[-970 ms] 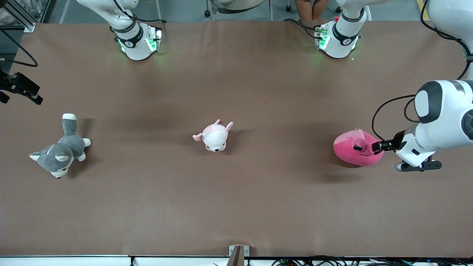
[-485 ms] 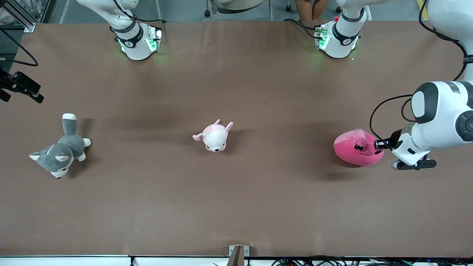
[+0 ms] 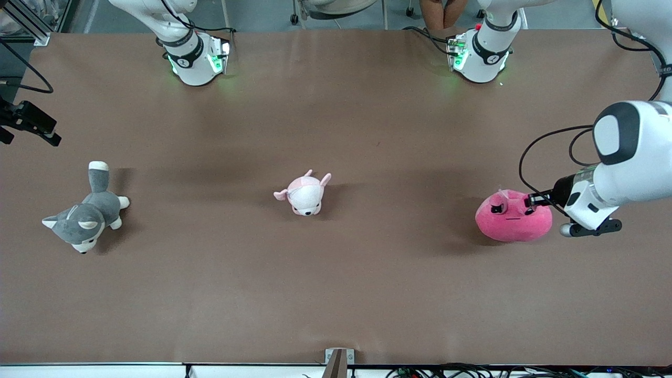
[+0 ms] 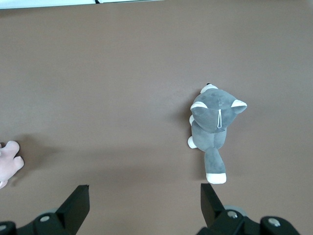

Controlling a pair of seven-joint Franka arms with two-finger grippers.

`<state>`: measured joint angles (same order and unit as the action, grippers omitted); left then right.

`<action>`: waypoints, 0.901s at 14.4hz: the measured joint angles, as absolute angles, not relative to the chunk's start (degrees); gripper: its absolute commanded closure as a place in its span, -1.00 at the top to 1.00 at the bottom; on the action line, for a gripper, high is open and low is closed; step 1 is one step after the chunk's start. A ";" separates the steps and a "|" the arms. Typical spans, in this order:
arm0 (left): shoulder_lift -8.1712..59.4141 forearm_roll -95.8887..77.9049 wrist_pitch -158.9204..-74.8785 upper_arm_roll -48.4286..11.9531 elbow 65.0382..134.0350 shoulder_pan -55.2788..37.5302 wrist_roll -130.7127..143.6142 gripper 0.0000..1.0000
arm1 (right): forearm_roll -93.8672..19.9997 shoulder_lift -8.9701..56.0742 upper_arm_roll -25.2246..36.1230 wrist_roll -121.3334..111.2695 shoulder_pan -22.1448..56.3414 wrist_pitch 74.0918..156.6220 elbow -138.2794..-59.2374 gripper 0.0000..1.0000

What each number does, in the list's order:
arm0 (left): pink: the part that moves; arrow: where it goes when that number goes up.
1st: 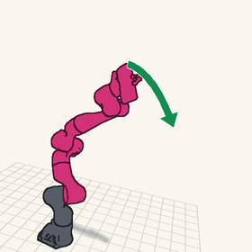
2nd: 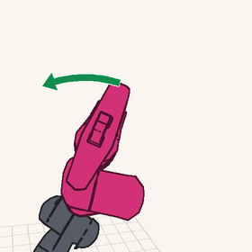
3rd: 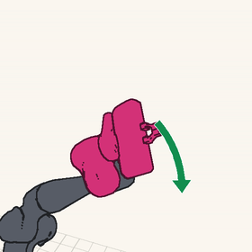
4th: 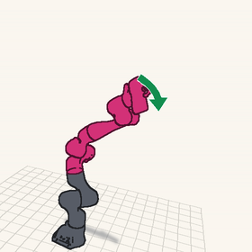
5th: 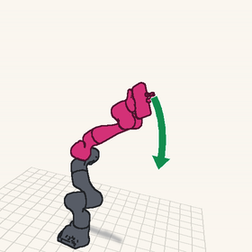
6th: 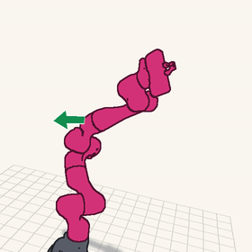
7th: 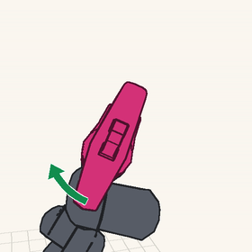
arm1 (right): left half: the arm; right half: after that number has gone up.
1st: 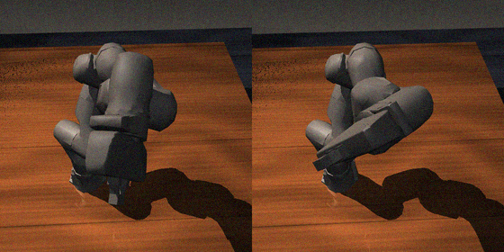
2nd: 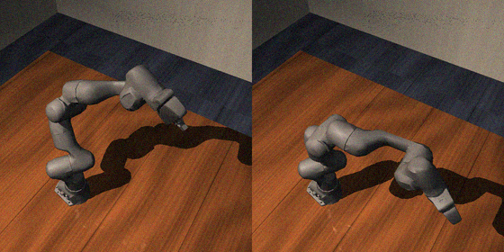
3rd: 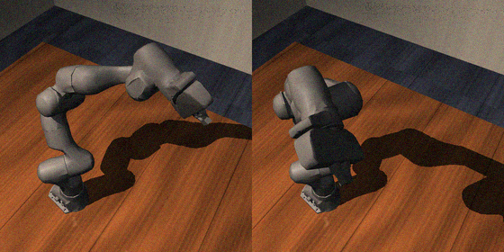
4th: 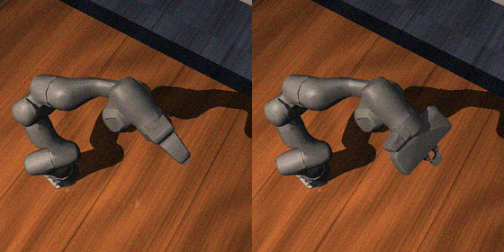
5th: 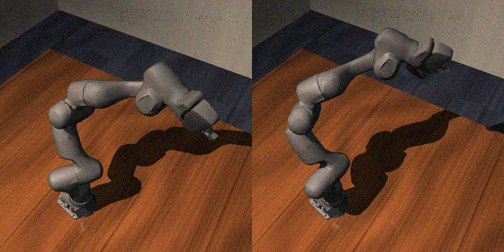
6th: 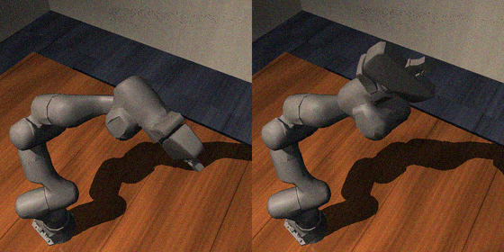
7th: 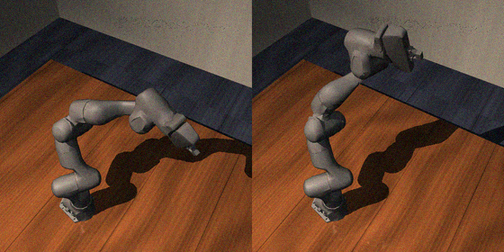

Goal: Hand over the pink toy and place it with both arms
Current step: 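Lift the pink toy with the left gripper while the right gripper approaches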

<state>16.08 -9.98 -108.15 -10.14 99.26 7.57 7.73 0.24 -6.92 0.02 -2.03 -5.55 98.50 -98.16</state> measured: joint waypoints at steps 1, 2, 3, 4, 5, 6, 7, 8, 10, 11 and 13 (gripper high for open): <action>15.19 -10.73 -106.74 -11.92 97.94 7.60 10.65 -1.00 | 0.24 -6.92 0.03 -2.02 -5.55 98.14 -98.16 1.00; 14.57 -10.94 -105.67 -14.18 96.27 7.52 14.33 -1.00 | 0.24 -6.92 0.03 -2.02 -5.55 97.49 -98.17 1.00; 14.16 -11.02 -104.92 -16.84 94.39 7.42 18.24 -1.00 | 0.24 -6.91 0.01 -2.02 -5.55 96.83 -98.20 1.00; 13.95 -11.05 -104.39 -19.78 92.35 7.28 22.10 -1.00 | 0.24 -6.92 -0.03 -2.02 -5.54 96.39 -98.20 1.00; 13.88 -11.05 -103.91 -22.50 90.32 7.02 25.68 -1.00 | 0.24 -6.91 -0.06 -2.02 -5.54 96.09 -98.19 1.00; 13.85 -11.07 -103.40 -25.00 88.40 6.73 29.16 -1.00 | 0.24 -6.91 -0.10 -2.02 -5.54 95.96 -98.19 1.00; 13.85 -11.08 -103.16 -27.25 86.73 6.39 32.57 -1.00 | 0.24 -6.91 -0.13 -2.02 -5.53 95.79 -98.20 1.00; 13.84 -11.08 -102.99 -29.16 85.28 5.88 36.00 -1.00 | 0.24 -6.91 -0.18 -2.03 -5.52 95.24 -98.20 1.00; 13.88 -11.11 -102.72 -31.50 83.24 4.10 41.38 -1.00 | -0.01 -6.91 -0.49 -2.04 -5.21 93.72 -98.05 0.97; 14.07 -11.15 -102.72 -31.90 82.17 2.78 43.35 -1.00 | -0.75 -6.92 -0.61 -2.04 -4.55 93.24 -97.89 0.84; 14.91 -11.20 -103.11 -32.00 79.61 -0.28 47.60 -1.00 | -5.58 -6.92 -0.83 -1.90 -3.25 93.10 -97.68 0.69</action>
<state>14.91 -11.20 -103.11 -32.00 79.61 -0.28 47.60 -5.58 -6.92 -0.83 -1.90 -3.25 93.10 -97.68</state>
